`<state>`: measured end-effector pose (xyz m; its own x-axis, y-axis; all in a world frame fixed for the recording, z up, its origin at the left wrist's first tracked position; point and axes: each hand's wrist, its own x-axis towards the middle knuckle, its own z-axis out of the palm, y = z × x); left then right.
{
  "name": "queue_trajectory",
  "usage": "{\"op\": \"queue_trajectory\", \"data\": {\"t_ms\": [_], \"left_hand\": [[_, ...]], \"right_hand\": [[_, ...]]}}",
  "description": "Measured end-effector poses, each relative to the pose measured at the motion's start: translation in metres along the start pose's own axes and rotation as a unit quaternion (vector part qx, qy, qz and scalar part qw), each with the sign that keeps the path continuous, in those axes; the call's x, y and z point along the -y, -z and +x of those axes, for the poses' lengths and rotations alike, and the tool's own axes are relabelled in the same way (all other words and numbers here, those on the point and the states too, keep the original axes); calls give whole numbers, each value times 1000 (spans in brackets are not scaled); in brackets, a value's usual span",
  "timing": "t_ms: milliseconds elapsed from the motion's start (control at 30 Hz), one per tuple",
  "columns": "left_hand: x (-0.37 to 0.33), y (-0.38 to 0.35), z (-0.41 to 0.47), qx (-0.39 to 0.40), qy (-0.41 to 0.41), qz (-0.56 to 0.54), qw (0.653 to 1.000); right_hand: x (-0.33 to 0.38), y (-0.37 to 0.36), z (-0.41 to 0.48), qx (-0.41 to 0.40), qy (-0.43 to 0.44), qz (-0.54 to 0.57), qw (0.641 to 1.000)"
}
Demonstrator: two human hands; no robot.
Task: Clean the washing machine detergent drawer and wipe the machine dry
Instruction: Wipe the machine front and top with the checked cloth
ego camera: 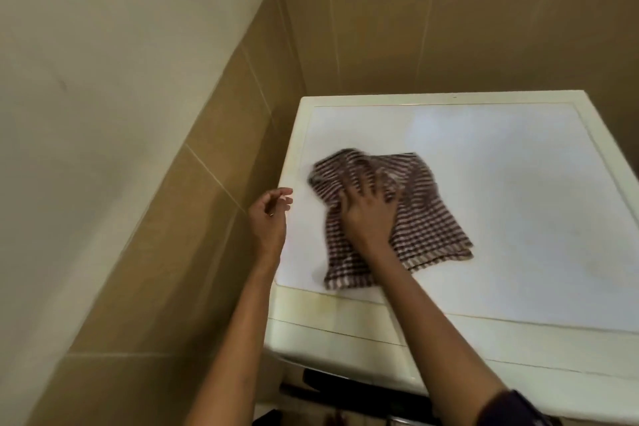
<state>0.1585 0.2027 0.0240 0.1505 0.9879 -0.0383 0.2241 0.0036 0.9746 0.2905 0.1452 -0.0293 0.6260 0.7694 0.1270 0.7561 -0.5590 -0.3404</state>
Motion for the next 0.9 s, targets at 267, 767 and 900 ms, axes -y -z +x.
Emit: {"op": "queue_trajectory", "data": {"t_ms": [267, 767, 900], "left_hand": [[11, 13, 32, -55, 57, -22, 997], [2, -40, 82, 55, -58, 130, 988], [-10, -44, 110, 24, -83, 138, 987]], "right_hand": [[40, -1, -59, 127, 262, -40, 956], [48, -27, 77, 39, -48, -15, 998], [65, -26, 81, 132, 171, -90, 972]]}}
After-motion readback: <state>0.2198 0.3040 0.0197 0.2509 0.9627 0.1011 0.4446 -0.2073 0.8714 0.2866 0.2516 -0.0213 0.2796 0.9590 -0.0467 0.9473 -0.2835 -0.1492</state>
